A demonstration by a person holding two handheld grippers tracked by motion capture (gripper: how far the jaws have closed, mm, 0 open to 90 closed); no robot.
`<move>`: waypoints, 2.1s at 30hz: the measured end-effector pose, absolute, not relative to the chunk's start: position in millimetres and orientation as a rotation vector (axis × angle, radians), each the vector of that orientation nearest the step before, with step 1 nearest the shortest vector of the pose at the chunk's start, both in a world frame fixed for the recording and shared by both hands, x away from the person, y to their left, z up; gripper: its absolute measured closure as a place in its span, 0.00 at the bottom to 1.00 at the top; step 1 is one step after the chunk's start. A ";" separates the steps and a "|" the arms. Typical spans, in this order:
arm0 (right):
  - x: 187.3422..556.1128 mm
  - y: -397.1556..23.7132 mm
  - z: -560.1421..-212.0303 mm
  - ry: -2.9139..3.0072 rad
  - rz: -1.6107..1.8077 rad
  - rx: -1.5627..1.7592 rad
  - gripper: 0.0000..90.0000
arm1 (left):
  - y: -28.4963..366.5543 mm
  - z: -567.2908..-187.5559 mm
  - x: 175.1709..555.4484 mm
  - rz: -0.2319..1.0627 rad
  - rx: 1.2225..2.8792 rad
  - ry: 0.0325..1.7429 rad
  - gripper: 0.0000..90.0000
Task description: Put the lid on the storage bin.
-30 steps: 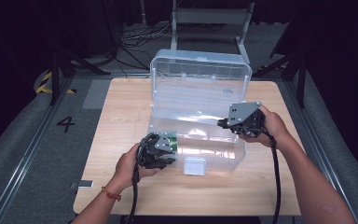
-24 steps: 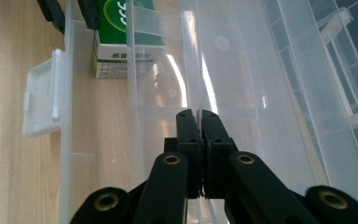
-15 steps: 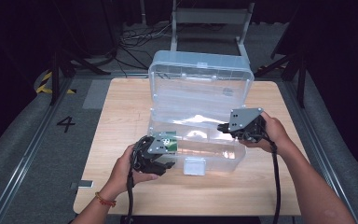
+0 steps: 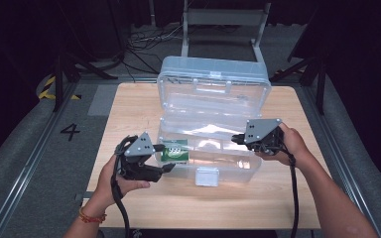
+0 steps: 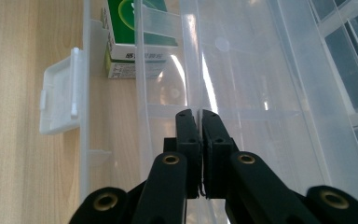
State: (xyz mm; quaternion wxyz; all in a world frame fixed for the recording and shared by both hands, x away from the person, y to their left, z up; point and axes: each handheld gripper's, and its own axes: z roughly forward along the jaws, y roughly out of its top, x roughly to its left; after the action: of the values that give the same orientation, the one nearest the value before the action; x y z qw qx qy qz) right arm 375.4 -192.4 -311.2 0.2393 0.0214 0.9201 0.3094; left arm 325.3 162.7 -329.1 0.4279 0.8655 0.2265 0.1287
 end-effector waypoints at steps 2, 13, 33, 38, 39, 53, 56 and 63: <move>374.8 -192.2 -311.4 2.519 0.849 0.059 0.97 | 164.5 -322.7 328.6 0.335 2.146 0.568 0.41; 369.1 -193.8 -315.7 2.508 0.860 0.072 0.97 | 163.3 -288.7 371.7 0.391 2.095 0.630 0.61; 360.2 -196.0 -325.3 2.516 0.872 0.048 0.96 | 154.1 -289.1 420.0 0.409 2.064 0.686 0.88; 357.8 -195.6 -326.6 2.512 0.864 0.052 0.96 | 159.6 -288.0 419.1 0.404 2.054 0.686 0.91; 356.3 -195.3 -327.5 2.509 0.855 0.054 0.96 | 160.2 -287.4 418.3 0.410 2.056 0.693 0.92; 356.3 -201.0 -333.4 2.496 0.843 0.076 0.94 | 158.0 -289.1 419.6 0.411 2.099 0.680 0.96; 355.2 -201.4 -334.3 2.487 0.853 0.093 0.92 | 158.0 -289.8 417.9 0.404 2.100 0.674 0.97; 352.4 -204.9 -337.8 2.470 0.879 0.120 0.90 | 158.6 -294.1 411.7 0.403 2.125 0.646 0.99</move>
State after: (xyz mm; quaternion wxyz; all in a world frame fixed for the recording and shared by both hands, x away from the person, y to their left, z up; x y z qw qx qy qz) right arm 352.4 -204.9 -337.8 0.2557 0.0443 0.9098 0.3239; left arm 411.7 158.6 -294.1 0.4278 0.8509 0.2586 0.1613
